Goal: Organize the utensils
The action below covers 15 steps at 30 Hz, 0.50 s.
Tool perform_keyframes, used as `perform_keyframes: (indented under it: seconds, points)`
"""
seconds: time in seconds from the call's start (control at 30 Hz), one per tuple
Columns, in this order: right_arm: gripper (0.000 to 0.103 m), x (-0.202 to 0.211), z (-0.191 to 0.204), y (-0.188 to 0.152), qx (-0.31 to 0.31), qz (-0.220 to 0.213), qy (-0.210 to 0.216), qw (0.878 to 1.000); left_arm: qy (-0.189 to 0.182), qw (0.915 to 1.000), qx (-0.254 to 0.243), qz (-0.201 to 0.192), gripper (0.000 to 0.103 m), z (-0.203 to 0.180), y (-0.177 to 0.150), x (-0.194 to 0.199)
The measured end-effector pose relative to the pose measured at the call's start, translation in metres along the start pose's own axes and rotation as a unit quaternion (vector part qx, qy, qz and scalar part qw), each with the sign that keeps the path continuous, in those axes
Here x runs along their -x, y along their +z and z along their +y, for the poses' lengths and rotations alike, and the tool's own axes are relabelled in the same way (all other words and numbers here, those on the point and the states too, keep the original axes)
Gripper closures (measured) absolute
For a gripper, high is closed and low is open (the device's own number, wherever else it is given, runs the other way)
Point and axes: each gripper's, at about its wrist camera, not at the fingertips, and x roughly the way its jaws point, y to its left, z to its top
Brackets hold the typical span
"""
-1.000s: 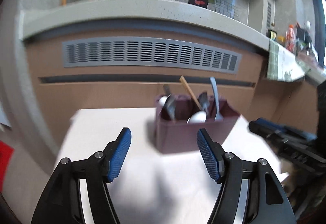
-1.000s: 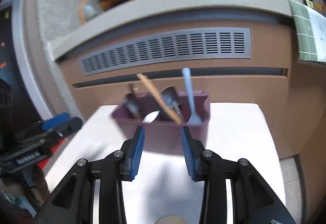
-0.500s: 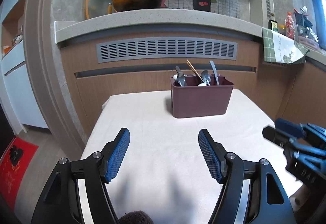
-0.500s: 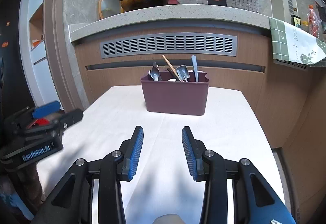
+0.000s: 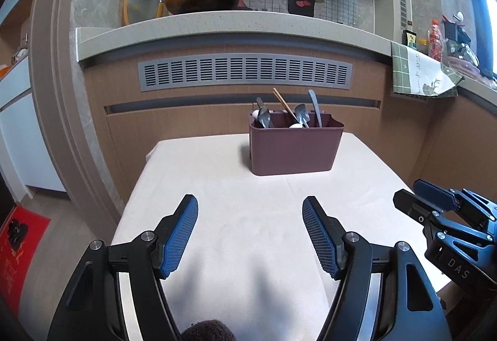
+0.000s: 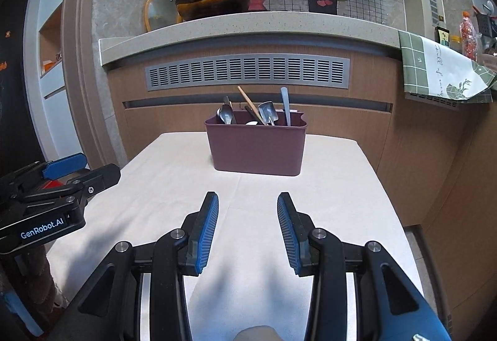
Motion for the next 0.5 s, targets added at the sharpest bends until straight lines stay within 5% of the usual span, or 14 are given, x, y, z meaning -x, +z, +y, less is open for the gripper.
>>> perform_keyframes:
  seconds: [0.5]
  points:
    - [0.066,0.0003,-0.0022,0.0003,0.000,-0.001,0.000,1.000,-0.007,1.0000,0.000,0.007,0.033,-0.0023,-0.0031,-0.0022]
